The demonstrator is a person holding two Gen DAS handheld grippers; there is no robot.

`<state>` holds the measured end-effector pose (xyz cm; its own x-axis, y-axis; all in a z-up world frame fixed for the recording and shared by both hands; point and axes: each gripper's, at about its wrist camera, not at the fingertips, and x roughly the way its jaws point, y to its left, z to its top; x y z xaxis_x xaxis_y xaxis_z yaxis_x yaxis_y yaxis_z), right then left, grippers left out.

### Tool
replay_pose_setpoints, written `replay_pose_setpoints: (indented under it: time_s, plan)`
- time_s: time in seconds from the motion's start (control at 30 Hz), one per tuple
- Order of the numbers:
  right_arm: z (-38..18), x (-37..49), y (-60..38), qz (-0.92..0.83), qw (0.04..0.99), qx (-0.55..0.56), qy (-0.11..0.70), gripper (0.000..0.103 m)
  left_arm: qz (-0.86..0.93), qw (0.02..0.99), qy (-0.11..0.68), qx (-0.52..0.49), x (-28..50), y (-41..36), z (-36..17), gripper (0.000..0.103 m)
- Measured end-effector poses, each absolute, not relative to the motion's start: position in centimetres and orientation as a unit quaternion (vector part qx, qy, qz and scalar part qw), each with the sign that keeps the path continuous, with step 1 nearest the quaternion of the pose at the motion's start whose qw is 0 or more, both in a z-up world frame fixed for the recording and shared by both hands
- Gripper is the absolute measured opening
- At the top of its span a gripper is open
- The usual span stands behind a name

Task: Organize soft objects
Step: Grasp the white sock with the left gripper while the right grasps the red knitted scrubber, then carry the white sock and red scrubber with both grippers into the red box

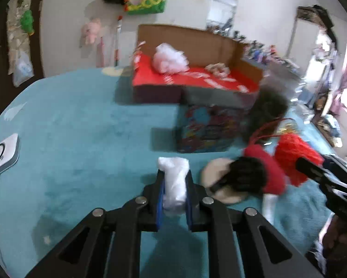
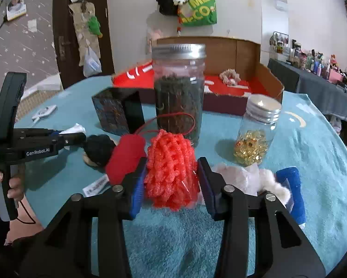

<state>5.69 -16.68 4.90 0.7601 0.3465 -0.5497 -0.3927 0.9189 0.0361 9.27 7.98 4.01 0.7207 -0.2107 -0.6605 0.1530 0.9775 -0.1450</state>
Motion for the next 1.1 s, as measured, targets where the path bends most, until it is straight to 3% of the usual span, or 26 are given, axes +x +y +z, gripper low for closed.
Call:
replay_pose_setpoints:
  time_s: [0.3, 1.1]
  plan:
    - [6.8, 4.6, -18.0, 0.199, 0.944, -0.030, 0.261, 0.038, -0.190, 0.926, 0.324, -0.042, 8.2, 3.8, 7.7, 0.015]
    - [7.0, 4.9, -19.1, 0.206, 0.941, -0.010, 0.267, 0.039, -0.239, 0.909, 0.339, -0.041, 9.6, -0.7, 7.3, 0.015]
